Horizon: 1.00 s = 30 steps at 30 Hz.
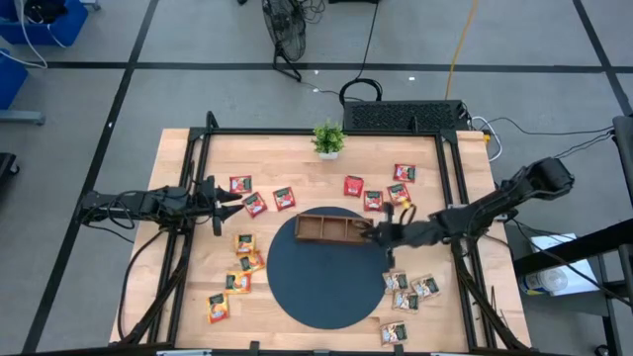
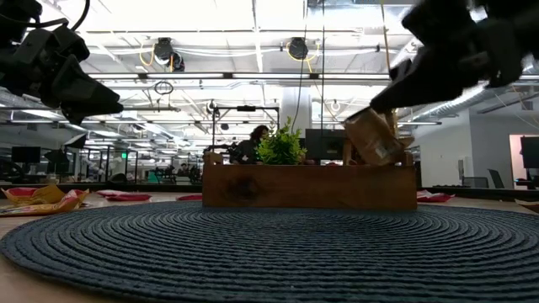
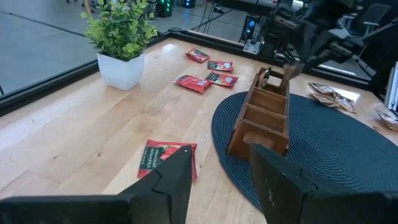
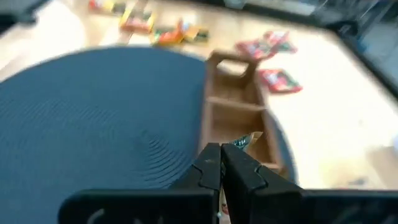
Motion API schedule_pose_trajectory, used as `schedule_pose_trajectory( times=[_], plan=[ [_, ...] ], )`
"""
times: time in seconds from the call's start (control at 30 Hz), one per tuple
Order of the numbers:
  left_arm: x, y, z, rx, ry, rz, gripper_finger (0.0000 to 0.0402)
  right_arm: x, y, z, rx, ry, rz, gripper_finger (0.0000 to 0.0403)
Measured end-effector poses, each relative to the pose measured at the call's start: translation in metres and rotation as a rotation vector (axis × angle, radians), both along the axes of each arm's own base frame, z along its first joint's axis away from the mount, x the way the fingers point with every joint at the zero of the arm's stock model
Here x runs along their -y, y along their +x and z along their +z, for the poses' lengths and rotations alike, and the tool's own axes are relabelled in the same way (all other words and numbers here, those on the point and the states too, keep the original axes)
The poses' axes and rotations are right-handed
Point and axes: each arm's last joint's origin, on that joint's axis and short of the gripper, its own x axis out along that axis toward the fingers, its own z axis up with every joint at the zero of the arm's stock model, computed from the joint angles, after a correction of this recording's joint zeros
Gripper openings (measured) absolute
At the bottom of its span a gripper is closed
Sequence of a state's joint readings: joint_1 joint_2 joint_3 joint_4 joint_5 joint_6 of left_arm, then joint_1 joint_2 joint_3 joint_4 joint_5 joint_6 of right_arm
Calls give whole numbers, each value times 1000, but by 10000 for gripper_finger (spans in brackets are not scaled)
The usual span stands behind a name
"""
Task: Pick & Place Tea
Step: Put the brown tea bag into the right slot of the wooden organizer
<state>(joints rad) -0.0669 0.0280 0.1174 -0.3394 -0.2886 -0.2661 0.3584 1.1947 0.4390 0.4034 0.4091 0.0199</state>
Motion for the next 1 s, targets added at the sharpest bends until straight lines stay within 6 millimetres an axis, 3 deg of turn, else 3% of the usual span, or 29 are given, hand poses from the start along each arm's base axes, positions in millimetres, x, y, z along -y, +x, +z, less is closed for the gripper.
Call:
schedule_pose_trajectory(
  times=[0.17,0.33,0.67,1.0],
  plan=[
    [0,0,0,1,0,0,161,18,-28,-17,206,50,12,0],
    [0,0,0,0,0,0,161,24,-38,-21,299,109,57,0],
    [0,0,0,0,0,0,161,21,-18,-26,225,61,51,0],
    [0,0,0,0,0,0,161,34,-2,-47,119,2,-40,0]
  ],
)
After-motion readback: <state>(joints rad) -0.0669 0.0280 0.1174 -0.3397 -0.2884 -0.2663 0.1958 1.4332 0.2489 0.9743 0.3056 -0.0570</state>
